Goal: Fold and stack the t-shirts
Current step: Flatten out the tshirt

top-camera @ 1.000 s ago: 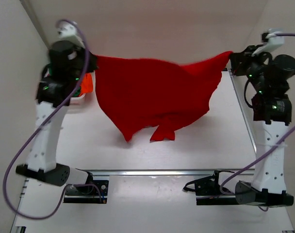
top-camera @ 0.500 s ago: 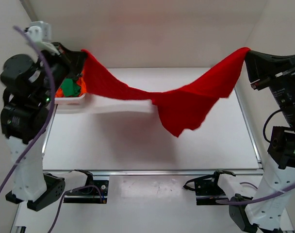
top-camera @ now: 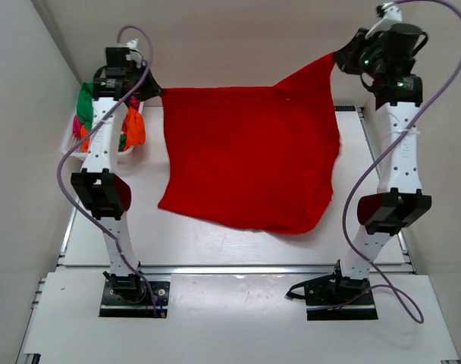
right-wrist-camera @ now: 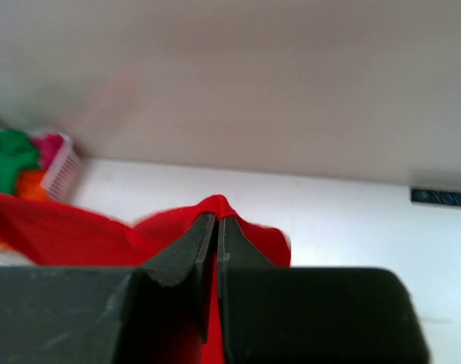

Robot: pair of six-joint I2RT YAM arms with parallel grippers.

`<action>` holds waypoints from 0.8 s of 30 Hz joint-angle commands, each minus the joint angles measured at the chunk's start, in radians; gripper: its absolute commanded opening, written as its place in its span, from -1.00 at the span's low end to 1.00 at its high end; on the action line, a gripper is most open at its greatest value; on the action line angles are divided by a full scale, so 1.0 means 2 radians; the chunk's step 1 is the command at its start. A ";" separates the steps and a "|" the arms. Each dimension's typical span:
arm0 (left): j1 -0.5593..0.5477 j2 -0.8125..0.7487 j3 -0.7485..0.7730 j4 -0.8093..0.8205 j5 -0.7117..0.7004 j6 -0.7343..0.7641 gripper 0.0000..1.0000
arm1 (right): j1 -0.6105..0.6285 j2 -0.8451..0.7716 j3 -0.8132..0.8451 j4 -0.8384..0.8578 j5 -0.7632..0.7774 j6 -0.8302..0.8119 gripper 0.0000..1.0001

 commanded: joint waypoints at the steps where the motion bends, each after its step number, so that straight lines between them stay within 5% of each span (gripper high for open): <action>1: 0.043 -0.104 0.046 0.094 0.003 -0.014 -1.00 | 0.015 -0.068 -0.007 0.041 0.109 -0.093 -1.00; 7: 0.073 -0.198 -0.025 0.092 -0.012 0.025 -1.00 | 0.071 -0.074 -0.013 0.005 0.242 -0.212 -1.00; 12: 0.045 -0.313 -0.141 0.062 -0.066 0.074 -1.00 | 0.075 -0.218 -0.143 -0.037 0.284 -0.194 -1.00; 16: 0.013 -0.412 -0.241 0.061 -0.098 0.091 -1.00 | 0.165 -0.340 -0.235 -0.046 0.364 -0.215 -1.00; 20: 0.008 -0.458 -0.267 0.055 -0.098 0.088 -1.00 | 0.140 -0.378 -0.214 -0.114 0.344 -0.218 -1.00; 24: 0.008 -0.465 -0.290 0.061 -0.098 0.088 -1.00 | 0.092 -0.408 -0.264 -0.094 0.289 -0.206 -1.00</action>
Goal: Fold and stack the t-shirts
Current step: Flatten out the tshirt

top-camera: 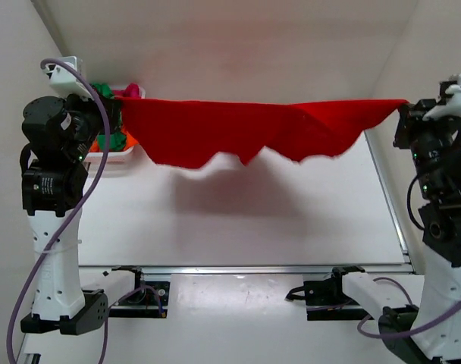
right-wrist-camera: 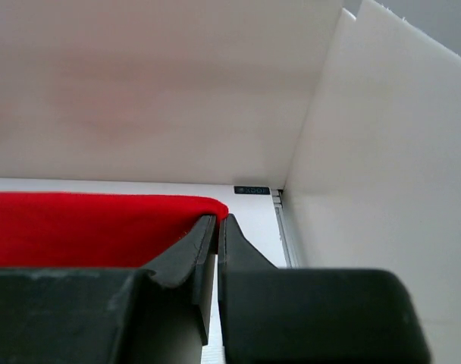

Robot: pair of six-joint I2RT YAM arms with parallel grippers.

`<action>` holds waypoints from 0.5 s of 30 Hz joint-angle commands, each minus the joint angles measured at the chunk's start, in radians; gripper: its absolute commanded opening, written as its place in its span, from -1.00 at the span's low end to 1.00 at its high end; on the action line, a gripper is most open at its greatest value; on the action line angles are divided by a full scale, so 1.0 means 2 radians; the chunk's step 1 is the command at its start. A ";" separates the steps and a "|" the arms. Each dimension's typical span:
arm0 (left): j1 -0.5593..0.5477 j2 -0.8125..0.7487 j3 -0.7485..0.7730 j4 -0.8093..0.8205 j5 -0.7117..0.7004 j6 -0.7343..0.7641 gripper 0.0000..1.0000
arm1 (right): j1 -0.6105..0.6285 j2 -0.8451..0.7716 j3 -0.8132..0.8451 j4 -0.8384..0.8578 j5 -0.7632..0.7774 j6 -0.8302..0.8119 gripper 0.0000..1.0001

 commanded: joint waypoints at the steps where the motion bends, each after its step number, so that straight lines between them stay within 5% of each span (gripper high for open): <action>1: 0.008 0.014 -0.019 0.003 -0.011 0.005 -1.00 | -0.020 0.015 -0.026 0.002 -0.023 0.003 -0.99; 8: 0.007 0.086 -0.046 0.088 0.011 -0.020 -1.00 | 0.005 0.093 -0.064 0.074 -0.024 -0.005 -1.00; 11: 0.006 0.151 0.002 0.104 0.009 -0.024 -1.00 | -0.003 0.142 -0.046 0.115 -0.037 -0.006 -1.00; 15: -0.004 0.276 0.161 0.083 0.007 -0.026 -1.00 | 0.000 0.218 0.028 0.165 -0.040 -0.014 -1.00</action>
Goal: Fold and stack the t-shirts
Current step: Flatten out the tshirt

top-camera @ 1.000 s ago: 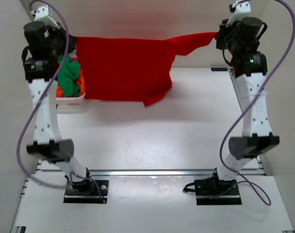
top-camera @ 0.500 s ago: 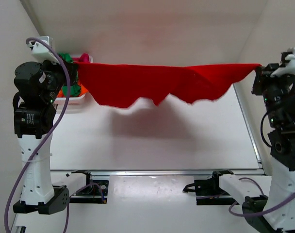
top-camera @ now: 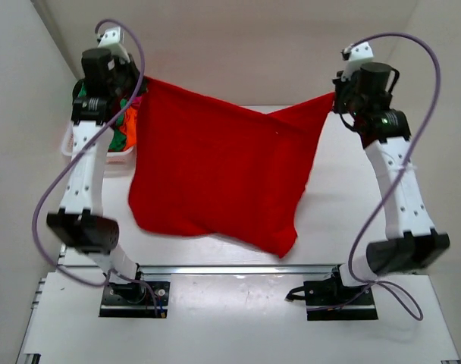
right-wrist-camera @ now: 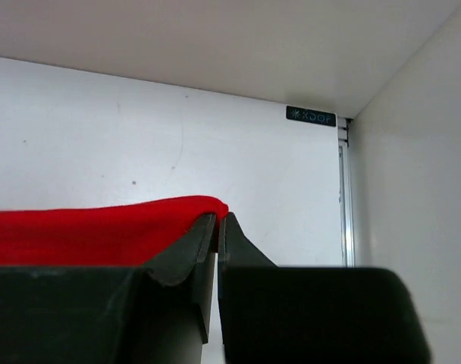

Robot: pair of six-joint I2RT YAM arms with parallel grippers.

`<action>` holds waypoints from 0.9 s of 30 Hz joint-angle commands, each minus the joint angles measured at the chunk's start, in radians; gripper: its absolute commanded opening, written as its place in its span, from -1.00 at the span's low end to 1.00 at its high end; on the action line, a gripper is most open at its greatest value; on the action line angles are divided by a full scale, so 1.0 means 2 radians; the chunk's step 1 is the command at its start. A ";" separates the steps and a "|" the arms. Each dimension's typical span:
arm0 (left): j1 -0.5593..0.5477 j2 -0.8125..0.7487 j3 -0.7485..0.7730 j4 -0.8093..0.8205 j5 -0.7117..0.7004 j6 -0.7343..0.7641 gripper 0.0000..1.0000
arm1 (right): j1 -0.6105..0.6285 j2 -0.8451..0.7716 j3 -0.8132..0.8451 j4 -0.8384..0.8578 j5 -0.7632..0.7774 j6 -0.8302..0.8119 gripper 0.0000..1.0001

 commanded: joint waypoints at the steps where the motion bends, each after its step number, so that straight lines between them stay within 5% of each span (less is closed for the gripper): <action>1: -0.008 0.067 0.152 0.010 -0.003 -0.008 -1.00 | 0.008 0.031 0.096 0.092 0.009 -0.015 -1.00; 4: -0.003 0.112 0.271 -0.012 0.016 -0.030 -1.00 | 0.035 0.073 0.213 0.096 0.026 -0.027 -1.00; 8: 0.021 0.053 0.203 0.043 0.047 -0.064 -1.00 | 0.076 0.079 0.291 0.123 0.052 -0.057 -1.00; 20: 0.010 -0.050 0.097 0.034 0.043 -0.041 -1.00 | 0.033 -0.053 0.159 0.119 0.032 -0.020 -1.00; 27: 0.010 -0.090 0.066 0.027 0.044 -0.041 -1.00 | 0.031 -0.083 0.170 0.097 0.020 -0.017 -1.00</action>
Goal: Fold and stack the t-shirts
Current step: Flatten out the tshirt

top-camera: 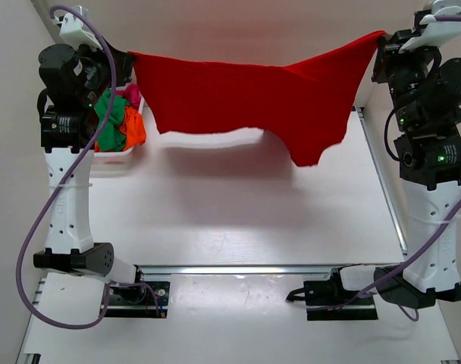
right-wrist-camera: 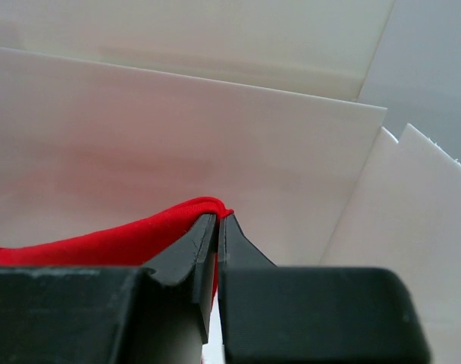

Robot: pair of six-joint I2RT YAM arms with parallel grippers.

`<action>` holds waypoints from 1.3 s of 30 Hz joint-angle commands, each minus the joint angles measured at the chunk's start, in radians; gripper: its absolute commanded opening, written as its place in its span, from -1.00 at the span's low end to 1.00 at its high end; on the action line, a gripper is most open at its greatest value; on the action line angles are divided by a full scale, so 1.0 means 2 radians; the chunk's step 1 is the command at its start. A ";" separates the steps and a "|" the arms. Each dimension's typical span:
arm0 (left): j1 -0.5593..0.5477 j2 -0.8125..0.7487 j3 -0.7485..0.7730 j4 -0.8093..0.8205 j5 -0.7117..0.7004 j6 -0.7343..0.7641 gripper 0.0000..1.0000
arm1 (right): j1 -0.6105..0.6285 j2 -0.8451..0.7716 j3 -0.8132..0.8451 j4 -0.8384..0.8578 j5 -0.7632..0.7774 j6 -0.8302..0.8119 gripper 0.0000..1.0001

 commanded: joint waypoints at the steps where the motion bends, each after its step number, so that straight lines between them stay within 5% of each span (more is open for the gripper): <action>1: 0.004 -0.028 -0.003 0.002 -0.001 0.003 -1.00 | -0.004 -0.019 0.017 0.014 -0.006 0.010 -1.00; 9: 0.002 0.014 -0.008 0.014 0.006 0.005 -1.00 | -0.045 0.038 0.023 0.013 -0.071 0.025 -1.00; 18: -0.006 0.154 0.035 0.029 -0.001 0.008 -1.00 | -0.067 0.177 0.035 0.043 -0.127 0.037 -1.00; 24: -0.003 0.239 0.102 0.035 -0.006 0.010 -1.00 | -0.075 0.293 0.133 0.048 -0.137 0.034 -1.00; 28: 0.008 0.288 0.224 0.004 0.016 -0.010 -1.00 | -0.085 0.300 0.164 0.061 -0.152 0.047 -1.00; 35: 0.013 0.145 0.102 0.052 0.003 -0.011 -1.00 | -0.127 0.227 0.169 0.073 -0.198 0.080 -1.00; 39: 0.003 0.065 -0.034 0.067 -0.002 -0.006 -1.00 | -0.123 0.169 0.062 0.072 -0.191 0.070 -1.00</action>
